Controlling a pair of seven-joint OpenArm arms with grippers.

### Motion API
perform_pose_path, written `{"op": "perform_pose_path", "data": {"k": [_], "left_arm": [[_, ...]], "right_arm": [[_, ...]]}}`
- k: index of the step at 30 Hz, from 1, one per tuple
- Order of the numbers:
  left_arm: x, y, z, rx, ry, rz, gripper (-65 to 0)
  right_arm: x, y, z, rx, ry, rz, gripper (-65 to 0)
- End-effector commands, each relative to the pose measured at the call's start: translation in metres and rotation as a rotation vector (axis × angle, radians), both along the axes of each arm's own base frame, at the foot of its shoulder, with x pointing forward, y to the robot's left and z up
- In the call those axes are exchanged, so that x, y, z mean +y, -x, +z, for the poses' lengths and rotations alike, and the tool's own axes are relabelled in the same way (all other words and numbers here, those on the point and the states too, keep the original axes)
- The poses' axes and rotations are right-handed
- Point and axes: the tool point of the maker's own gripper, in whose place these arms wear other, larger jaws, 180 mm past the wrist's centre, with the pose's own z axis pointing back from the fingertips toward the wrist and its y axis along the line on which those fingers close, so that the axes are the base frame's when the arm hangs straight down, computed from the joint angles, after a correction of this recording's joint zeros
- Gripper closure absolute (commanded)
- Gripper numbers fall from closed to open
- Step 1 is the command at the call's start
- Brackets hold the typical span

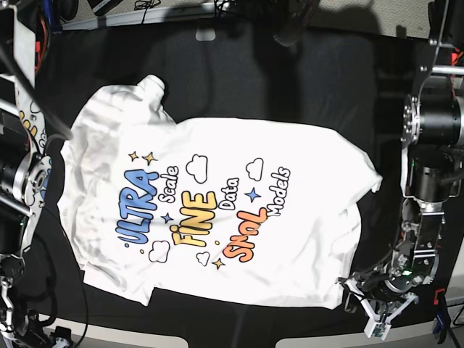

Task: Layout the t-shirt on the table in an organized manner, then fold the t-shirt properly
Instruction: 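Stretch the shirt between both grippers and lay it flat, then release the shirt and raise both grippers away from it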

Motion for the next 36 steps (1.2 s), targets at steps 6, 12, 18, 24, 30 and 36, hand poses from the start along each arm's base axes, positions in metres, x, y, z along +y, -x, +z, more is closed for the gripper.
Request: {"op": "perform_pose_path", "data": {"k": [6, 12, 18, 24, 30, 36], "left_arm": [[-0.038, 0.007, 0.022, 0.040, 0.119, -0.202, -26.0], [-0.048, 0.021, 0.028, 0.111, 0.102, -0.279, -26.0], [-0.042, 0.046, 0.065, 0.033, 0.048, -0.332, -26.0], [-0.042, 0.106, 0.057, -0.007, -0.099, -0.394, -26.0], [-0.043, 0.171, 0.025, 0.035, -0.166, -0.423, -26.0], [-0.047, 0.230, -0.001, 0.085, -0.238, -0.439, -26.0]], "right_arm": [[0.040, 0.012, 0.012, 0.070, -0.067, 0.237, -35.5], [0.047, 0.024, -0.005, 0.093, -0.107, 0.266, -35.5], [0.055, 0.058, -0.041, 0.142, 0.007, 0.296, -35.5], [0.092, 0.120, -0.062, 0.152, 0.141, 0.412, -35.5], [0.117, 0.192, -0.089, 0.184, 0.275, 0.481, -35.5], [0.129, 0.262, -0.120, 0.238, 0.285, 0.499, -35.5]]}}
